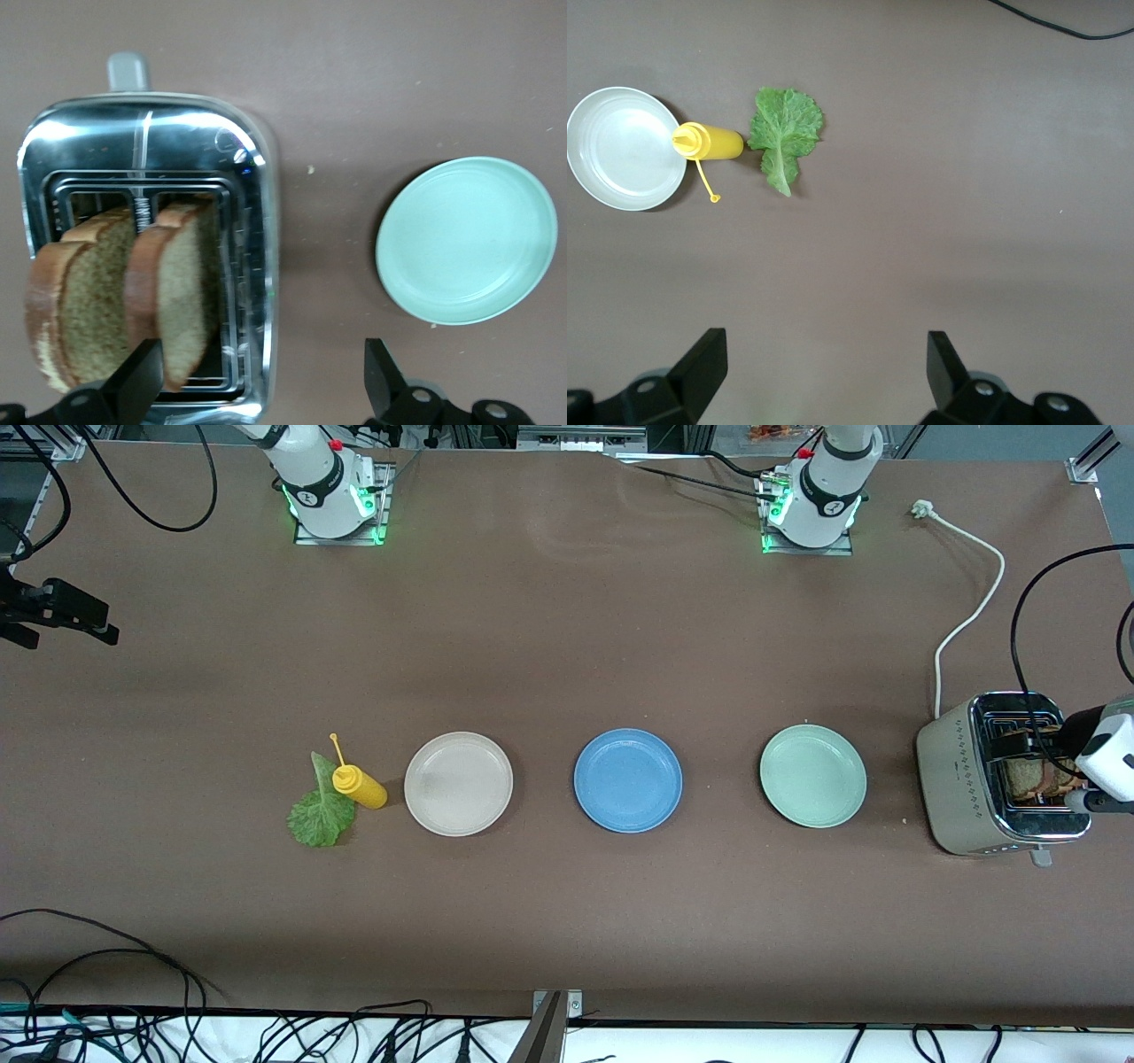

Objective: Make sandwich in blue plate with both arms
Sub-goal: 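Lower the left gripper onto a bread slice in the toaster and grasp, then lift the bread slice out and carry it to the blue plate, then lay the bread flat on the blue plate and open the left gripper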

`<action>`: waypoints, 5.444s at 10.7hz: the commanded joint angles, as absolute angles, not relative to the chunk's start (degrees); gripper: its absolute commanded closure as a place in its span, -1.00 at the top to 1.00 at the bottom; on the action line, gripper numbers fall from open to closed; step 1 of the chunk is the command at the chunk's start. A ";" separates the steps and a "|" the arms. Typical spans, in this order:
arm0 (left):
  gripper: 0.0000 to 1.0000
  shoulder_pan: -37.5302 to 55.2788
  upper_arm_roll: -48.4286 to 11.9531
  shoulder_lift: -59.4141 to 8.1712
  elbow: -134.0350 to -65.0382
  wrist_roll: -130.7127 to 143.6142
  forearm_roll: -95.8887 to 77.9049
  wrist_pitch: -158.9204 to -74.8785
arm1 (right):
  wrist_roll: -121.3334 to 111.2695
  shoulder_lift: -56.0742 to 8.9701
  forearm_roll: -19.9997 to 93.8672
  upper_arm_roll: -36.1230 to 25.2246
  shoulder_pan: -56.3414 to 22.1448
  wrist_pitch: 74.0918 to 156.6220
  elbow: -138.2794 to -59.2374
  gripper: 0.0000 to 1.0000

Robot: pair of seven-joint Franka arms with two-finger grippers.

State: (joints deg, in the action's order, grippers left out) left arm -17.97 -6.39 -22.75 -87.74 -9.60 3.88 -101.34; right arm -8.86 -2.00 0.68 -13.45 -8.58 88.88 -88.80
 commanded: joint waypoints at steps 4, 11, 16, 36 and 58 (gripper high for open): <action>1.00 -22.76 -6.94 -27.24 -86.22 -14.41 4.31 -101.34 | -9.58 -2.29 1.50 -13.62 -8.53 87.80 -87.63 1.00; -1.00 -23.64 -7.12 -28.13 -86.13 -16.61 4.31 -100.72 | -9.67 -2.29 1.49 -13.62 -8.52 86.83 -87.63 1.00; -1.00 -23.12 -7.64 -25.77 -85.96 -16.70 4.48 -98.88 | -10.63 -2.29 1.49 -13.62 -8.52 86.66 -87.63 1.00; -1.00 -10.13 -30.85 -39.62 -84.38 -10.90 -22.48 -97.95 | -11.07 -2.37 1.49 -13.45 -8.70 86.48 -87.71 1.00; 1.00 -5.98 -28.30 -50.28 -80.51 -23.64 -18.21 -116.37 | -12.13 -2.37 1.49 -13.62 -8.53 86.57 -87.63 1.00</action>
